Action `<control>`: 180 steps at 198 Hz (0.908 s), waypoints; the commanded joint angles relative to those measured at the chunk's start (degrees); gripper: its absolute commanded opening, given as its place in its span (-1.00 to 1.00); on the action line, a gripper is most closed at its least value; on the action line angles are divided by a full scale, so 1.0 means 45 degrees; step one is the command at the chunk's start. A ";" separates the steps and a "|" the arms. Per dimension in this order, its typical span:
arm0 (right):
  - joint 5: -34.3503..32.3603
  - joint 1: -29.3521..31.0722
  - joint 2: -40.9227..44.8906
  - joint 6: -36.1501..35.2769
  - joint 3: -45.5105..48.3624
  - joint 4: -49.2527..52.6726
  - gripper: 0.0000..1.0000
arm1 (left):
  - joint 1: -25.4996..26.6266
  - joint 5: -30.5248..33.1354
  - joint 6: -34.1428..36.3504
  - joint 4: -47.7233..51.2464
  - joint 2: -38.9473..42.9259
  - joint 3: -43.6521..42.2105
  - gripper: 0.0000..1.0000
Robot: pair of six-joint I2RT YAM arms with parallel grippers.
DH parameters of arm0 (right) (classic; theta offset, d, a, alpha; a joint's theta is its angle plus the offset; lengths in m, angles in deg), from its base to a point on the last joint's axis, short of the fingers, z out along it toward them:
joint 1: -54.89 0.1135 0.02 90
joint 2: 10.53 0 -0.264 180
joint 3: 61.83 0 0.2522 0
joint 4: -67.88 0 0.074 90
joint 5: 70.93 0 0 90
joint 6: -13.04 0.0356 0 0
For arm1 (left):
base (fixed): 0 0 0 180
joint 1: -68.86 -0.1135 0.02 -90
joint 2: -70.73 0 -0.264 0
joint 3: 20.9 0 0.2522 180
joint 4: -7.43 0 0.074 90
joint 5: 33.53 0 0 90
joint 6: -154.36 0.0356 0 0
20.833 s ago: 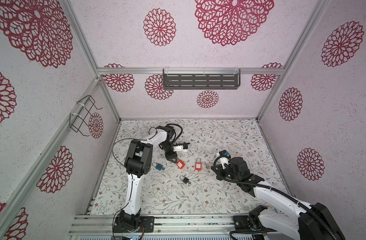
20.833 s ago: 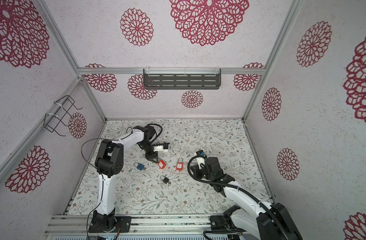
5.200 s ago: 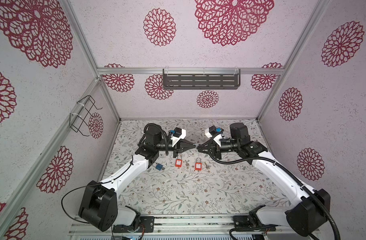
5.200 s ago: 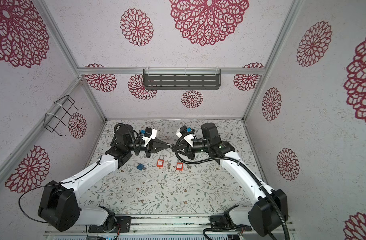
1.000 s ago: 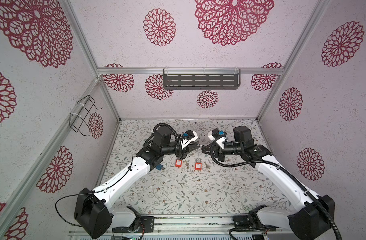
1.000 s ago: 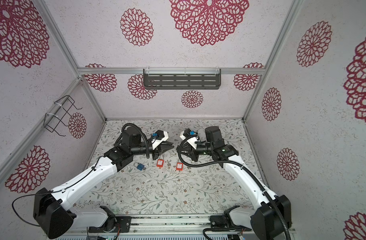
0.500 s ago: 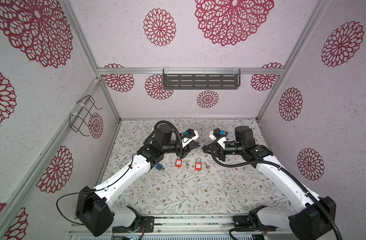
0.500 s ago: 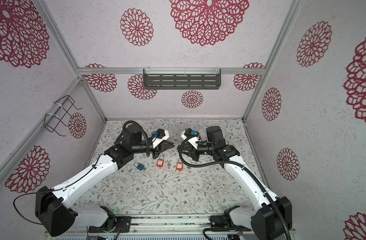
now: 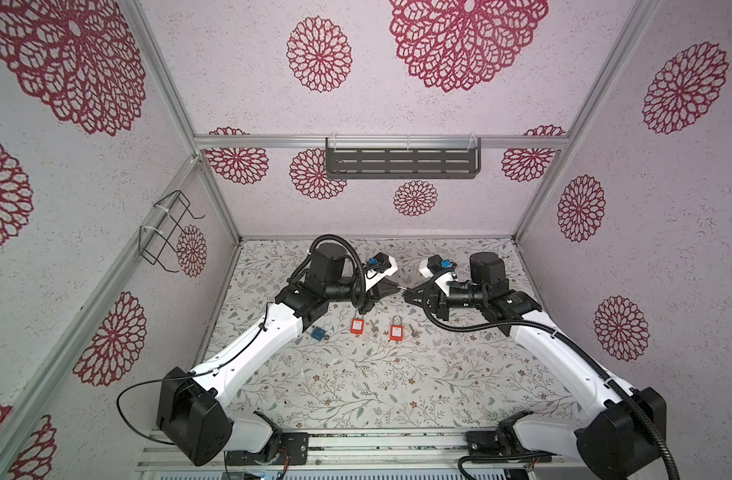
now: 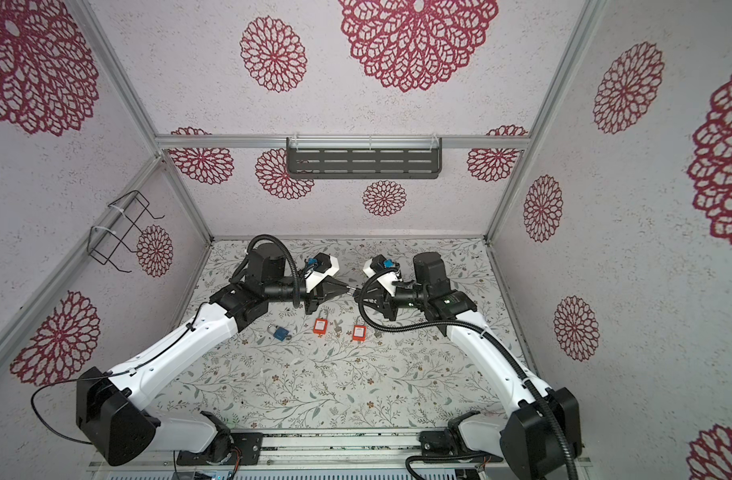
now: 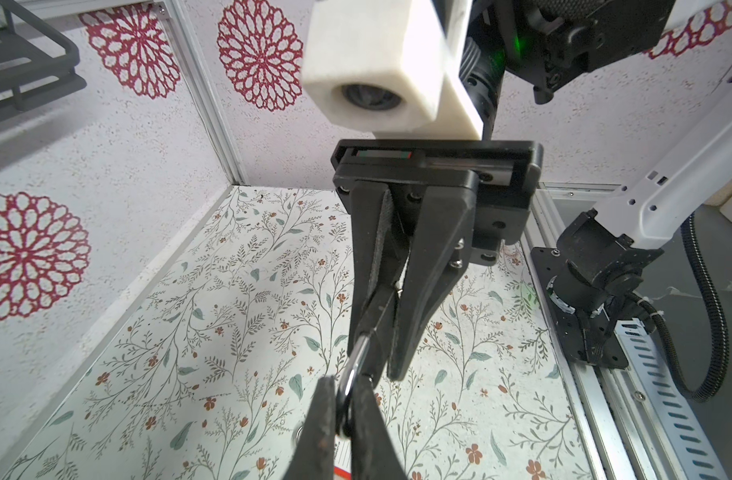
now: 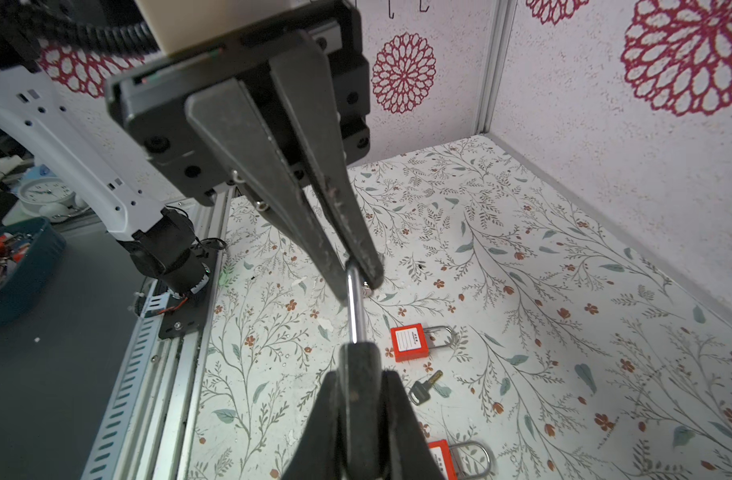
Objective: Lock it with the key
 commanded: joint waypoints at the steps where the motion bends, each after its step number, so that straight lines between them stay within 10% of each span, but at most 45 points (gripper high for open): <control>1: 0.1122 0.0192 -0.0133 0.0930 -0.0320 -0.2263 -1.00 | 0.0345 -0.0679 0.0072 -0.0137 -0.0178 -0.0218 -1.00; 94: 0.1593 0.0203 -0.1353 0.1907 -0.0816 -0.3726 -1.00 | 0.0325 -0.1488 -0.0105 -0.0343 -0.0448 -0.0491 -1.00; 180: -0.0024 0.0351 -0.0831 -0.0672 0.0197 -0.4383 -1.00 | 0.0066 -0.2794 -0.0533 0.0149 -0.0804 -0.0203 -1.00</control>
